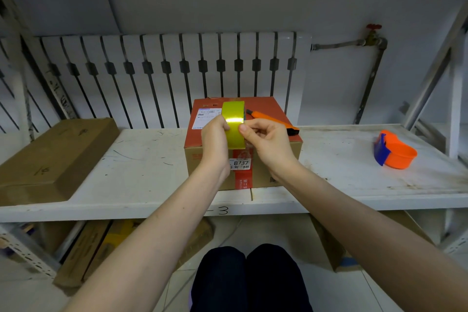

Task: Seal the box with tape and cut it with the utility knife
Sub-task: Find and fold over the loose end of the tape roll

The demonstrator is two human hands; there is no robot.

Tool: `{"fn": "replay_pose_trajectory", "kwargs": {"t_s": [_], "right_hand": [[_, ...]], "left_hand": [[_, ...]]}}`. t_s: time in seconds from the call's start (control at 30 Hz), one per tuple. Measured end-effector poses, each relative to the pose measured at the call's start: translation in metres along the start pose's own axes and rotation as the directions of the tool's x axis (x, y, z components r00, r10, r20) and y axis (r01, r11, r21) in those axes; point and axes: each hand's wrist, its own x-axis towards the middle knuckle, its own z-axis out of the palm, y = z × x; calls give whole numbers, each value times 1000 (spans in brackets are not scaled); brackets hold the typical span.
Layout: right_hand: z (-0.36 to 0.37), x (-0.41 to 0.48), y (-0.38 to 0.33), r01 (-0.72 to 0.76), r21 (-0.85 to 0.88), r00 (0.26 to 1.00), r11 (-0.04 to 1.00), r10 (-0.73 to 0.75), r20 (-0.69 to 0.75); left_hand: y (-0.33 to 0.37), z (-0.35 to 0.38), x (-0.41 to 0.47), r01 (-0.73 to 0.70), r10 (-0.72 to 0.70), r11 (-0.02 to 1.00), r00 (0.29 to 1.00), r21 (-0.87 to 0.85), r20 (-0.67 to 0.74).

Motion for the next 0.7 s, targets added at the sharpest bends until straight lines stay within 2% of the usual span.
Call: {"fn": "replay_pose_trajectory", "kwargs": {"t_s": [0.07, 0.17, 0.23, 0.27, 0.33, 0.37, 0.43, 0.5, 0.7], "right_hand": [[-2, 0, -2, -25, 29, 1000, 999, 25, -1], [-11, 4, -3, -109, 118, 994, 987, 108, 20], [-17, 6, -3, -155, 74, 987, 985, 152, 47], [-20, 7, -3, -130, -29, 991, 991, 131, 28], [-23, 9, -3, 41, -318, 997, 947, -58, -45], [-24, 9, -5, 137, -439, 983, 888, -175, -46], [-25, 9, -11, 297, -610, 938, 735, -346, 39], [-26, 9, -15, 389, -687, 897, 614, -421, 132], [-31, 8, -19, 476, -737, 840, 480, -495, 220]], "left_hand": [[-3, -4, 0, -95, 89, 995, 990, 44, 106], [-8, -14, 2, -321, 248, 920, 921, 224, 299], [-12, -20, 5, -451, 309, 823, 866, 345, 393], [-15, -22, 7, -483, 319, 785, 852, 388, 415], [-18, -23, 10, -499, 326, 750, 850, 435, 414], [-20, -22, 12, -511, 337, 728, 848, 458, 410], [-21, -20, 14, -533, 352, 661, 842, 529, 409], [-19, -19, 14, -539, 354, 606, 841, 584, 409], [-12, -20, 12, -590, 363, 434, 806, 681, 468]]}}
